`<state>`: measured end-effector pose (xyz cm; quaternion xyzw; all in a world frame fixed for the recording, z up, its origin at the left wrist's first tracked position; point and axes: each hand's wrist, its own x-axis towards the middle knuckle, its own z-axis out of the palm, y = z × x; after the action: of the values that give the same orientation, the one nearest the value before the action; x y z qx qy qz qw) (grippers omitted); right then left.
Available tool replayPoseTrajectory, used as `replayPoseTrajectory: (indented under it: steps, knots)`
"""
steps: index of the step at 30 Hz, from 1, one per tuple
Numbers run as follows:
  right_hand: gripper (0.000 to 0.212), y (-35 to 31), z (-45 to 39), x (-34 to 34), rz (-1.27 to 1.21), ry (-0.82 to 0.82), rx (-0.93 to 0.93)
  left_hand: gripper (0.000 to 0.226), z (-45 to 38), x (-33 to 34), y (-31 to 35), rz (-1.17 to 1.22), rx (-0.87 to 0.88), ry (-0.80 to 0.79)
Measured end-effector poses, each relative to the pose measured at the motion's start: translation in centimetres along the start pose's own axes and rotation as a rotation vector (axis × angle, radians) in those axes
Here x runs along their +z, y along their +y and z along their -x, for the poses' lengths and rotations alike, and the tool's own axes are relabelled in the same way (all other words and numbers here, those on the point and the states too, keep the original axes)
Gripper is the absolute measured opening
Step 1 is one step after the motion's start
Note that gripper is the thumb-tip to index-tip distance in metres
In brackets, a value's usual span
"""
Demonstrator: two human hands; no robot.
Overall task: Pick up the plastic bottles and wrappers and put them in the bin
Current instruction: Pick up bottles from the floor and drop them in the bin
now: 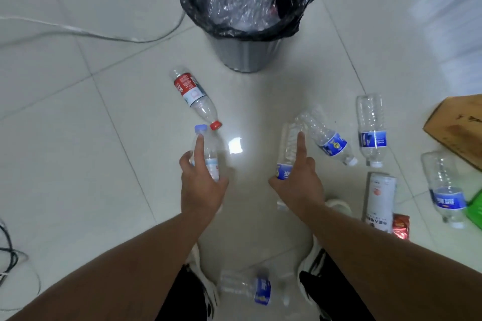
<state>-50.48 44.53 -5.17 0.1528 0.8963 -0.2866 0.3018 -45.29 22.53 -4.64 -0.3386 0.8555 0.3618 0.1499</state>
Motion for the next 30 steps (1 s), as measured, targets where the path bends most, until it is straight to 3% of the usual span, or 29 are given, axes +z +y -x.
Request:
replayPoseTrajectory:
  steps: [8,15,20,23,30]
  knots:
    - [0.135,-10.2,7.6,-16.3,-0.124,0.001,-0.087,0.12,4.0,-15.3,14.6,-0.032,0.132,0.033]
    - [0.133,-17.4,10.2,-26.9,-0.182,-0.035,-0.147,0.118,6.8,-22.1,24.3,-0.027,0.17,-0.004]
    - [0.134,-22.2,8.6,-29.0,-0.19,-0.03,-0.131,0.111,3.9,-23.5,28.2,0.036,0.18,0.012]
    - [0.132,-24.5,7.3,-28.7,-0.204,-0.051,-0.063,0.113,0.3,-24.7,29.9,0.04,0.169,-0.096]
    - [0.126,-29.6,6.4,-27.1,-0.216,-0.034,0.126,0.12,-9.0,-30.0,31.9,0.06,0.331,-0.232]
